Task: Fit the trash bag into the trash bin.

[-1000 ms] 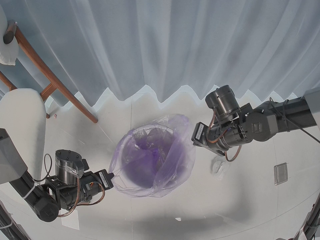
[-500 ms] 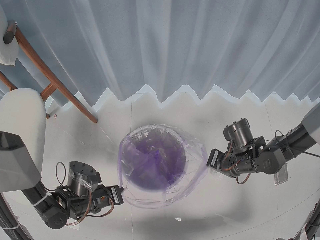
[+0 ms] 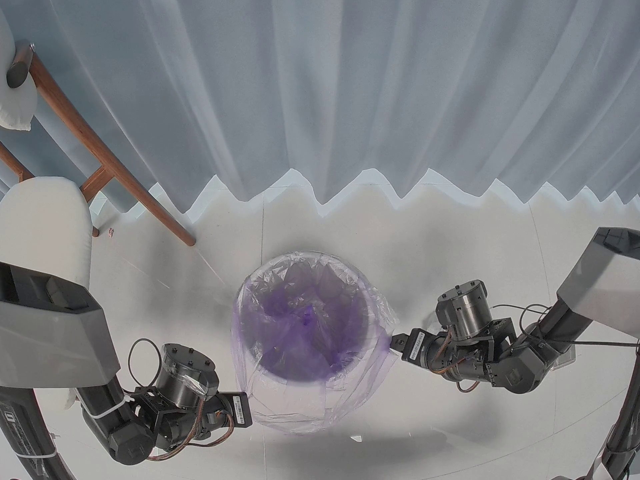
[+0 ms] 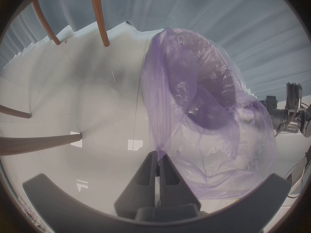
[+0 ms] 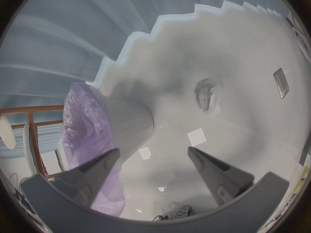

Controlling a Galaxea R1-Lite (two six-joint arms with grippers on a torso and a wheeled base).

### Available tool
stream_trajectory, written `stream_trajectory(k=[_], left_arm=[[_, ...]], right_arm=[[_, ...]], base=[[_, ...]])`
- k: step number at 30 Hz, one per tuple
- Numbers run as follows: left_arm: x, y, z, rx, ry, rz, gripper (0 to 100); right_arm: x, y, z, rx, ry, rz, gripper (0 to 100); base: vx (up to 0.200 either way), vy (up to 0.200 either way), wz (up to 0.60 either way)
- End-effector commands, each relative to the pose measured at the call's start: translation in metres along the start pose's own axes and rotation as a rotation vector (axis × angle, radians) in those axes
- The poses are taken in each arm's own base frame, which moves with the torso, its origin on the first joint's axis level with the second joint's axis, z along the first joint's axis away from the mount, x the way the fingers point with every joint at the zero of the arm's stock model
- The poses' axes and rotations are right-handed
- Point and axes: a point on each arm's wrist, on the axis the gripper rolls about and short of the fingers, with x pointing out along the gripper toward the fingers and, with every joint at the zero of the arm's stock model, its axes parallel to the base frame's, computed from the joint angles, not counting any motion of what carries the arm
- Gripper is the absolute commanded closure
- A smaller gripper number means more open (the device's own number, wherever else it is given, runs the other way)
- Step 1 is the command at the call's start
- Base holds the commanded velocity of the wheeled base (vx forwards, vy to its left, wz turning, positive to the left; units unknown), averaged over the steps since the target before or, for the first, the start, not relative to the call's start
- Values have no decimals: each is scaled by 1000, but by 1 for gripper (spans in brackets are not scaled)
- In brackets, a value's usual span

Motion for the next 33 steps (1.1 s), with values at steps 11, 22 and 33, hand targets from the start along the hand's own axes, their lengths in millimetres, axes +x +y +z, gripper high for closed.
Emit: stream_trajectory(k=[11, 22, 33], left_arm=[[-8, -2, -1, 102, -115, -33, 100], [-12, -3, -6, 111, -129, -50, 100], [-13, -7, -6, 119, -148, -58, 100]], right_arm=[[-125, 17, 1, 116, -27, 286, 0], [-61, 31, -66, 296, 181, 45, 0], [-25, 58, -54, 340, 121, 44, 100]], base=[[0, 0, 0], [0, 0, 0], [0, 0, 0]])
